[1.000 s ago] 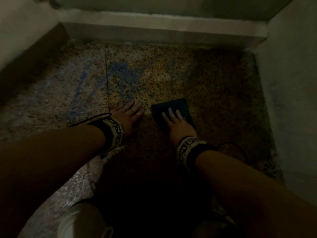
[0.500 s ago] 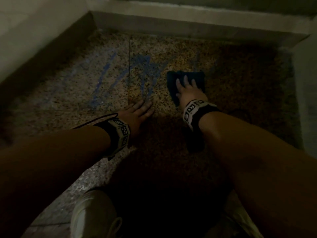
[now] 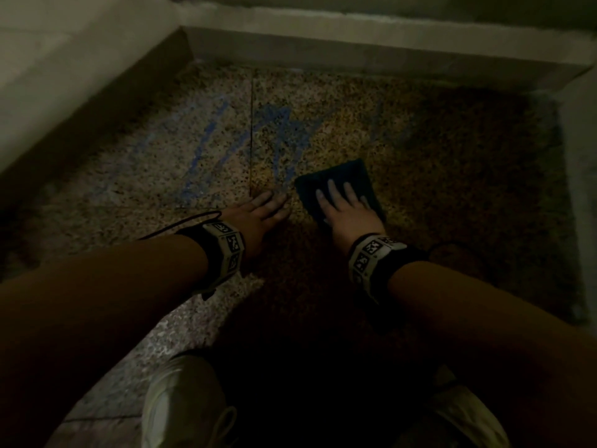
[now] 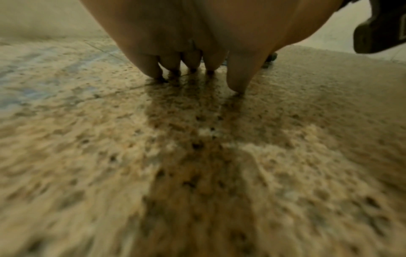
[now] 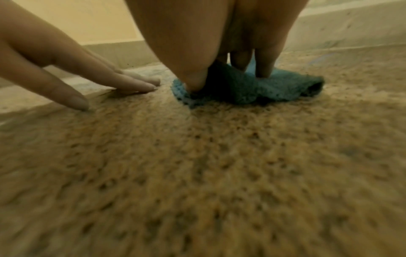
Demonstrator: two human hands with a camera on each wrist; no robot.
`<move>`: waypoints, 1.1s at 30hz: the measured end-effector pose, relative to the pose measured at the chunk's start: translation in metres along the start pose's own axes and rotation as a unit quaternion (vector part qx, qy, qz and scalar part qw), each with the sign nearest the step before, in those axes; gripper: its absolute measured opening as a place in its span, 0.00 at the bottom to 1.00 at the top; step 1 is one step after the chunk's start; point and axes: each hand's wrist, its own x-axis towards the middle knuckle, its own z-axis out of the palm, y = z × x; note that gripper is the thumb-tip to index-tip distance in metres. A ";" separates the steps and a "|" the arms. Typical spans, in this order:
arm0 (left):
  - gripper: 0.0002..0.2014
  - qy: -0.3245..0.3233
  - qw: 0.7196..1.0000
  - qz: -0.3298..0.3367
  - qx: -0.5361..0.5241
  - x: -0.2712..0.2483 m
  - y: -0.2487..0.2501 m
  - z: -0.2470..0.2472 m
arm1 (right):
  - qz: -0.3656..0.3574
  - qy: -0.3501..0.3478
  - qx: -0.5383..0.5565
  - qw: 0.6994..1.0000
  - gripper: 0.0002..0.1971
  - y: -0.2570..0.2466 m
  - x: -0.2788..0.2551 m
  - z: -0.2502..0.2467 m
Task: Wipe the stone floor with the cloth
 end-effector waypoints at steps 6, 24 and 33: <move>0.37 0.002 1.000 -0.016 -0.018 -0.009 -0.005 0.009 | 0.008 0.016 0.003 1.000 0.28 -0.002 0.008 -0.009; 0.38 -0.035 0.998 -0.054 -0.006 -0.029 -0.029 0.027 | -0.076 -0.007 -0.045 0.996 0.28 -0.050 0.000 -0.004; 0.39 -0.031 0.998 -0.057 0.001 -0.029 -0.036 0.039 | -0.057 0.003 -0.034 0.998 0.29 -0.064 0.022 -0.028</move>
